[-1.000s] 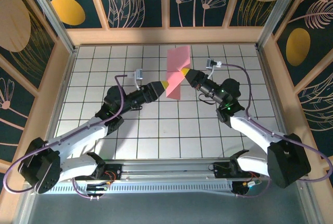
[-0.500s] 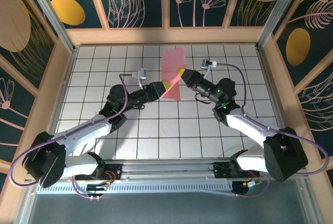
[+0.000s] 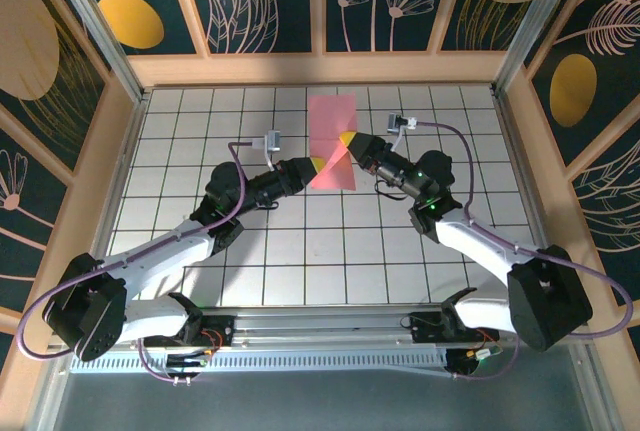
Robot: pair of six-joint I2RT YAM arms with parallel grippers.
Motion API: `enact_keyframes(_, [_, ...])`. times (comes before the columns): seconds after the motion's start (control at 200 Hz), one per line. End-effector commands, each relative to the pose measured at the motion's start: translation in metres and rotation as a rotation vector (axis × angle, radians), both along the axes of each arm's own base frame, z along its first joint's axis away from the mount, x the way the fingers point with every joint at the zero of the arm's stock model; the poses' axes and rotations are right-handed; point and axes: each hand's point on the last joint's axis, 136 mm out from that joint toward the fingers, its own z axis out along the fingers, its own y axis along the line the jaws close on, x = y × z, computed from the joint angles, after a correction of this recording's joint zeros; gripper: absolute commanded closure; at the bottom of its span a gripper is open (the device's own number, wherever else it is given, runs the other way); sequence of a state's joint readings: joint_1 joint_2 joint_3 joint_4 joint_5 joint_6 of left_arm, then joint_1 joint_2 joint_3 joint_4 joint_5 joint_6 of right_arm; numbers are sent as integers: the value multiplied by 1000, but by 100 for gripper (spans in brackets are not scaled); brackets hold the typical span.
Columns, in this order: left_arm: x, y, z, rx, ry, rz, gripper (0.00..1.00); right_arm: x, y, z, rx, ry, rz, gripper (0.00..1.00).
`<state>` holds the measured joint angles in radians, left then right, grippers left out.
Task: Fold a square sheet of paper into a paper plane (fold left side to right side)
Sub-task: Turn over the paper at the center of the table.
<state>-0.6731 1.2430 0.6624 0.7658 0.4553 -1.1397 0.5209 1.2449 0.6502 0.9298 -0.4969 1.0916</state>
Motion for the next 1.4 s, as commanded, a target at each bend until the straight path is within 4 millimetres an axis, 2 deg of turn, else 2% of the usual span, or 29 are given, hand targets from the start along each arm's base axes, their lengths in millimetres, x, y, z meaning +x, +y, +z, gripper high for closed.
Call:
enact_keyframes(0.0, [2, 3, 13, 6, -36, 24, 91, -5, -9, 18, -12, -70, -39, 69])
enact_keyframes(0.15, [5, 10, -1, 166, -44, 75, 98, 1, -26, 2, -147, -50, -155, 56])
enact_keyframes(0.25, [9, 20, -17, 332, -39, 118, 100, 11, -45, -24, -331, 7, -283, 50])
enact_keyframes(0.41, [14, 39, -48, 628, 3, 163, 100, 17, -93, -68, -632, 130, -489, 44])
enact_keyframes(0.435, [14, 45, -60, 698, 20, 167, 100, 17, -100, -74, -671, 147, -515, 42])
enact_keyframes(0.455, [17, 46, -50, 718, 0, 187, 100, 18, -108, -79, -702, 162, -546, 41])
enact_keyframes(0.551, [18, 59, -62, 958, 2, 241, 100, 15, -139, -99, -821, 228, -649, 31])
enact_keyframes(0.741, [11, 77, -91, 1497, 11, 330, 100, 8, -181, -121, -887, 295, -766, 9])
enact_keyframes(0.876, [10, 86, -95, 1785, 5, 480, 100, 3, -197, -126, -874, 313, -809, 5])
enact_keyframes(0.921, [12, 84, -105, 1879, 10, 516, 100, 2, -201, -127, -870, 318, -817, 4])
enact_keyframes(1.031, [11, 73, -121, 1956, 8, 558, 100, 0, -207, -132, -865, 327, -826, 4])
enact_keyframes(1.216, [8, 55, -158, 1905, 111, 545, 100, -1, -212, -138, -852, 339, -820, 4])
enact_keyframes(1.396, [-1, 37, -202, 1839, 204, 442, 100, 0, -211, -142, -823, 341, -803, 4])
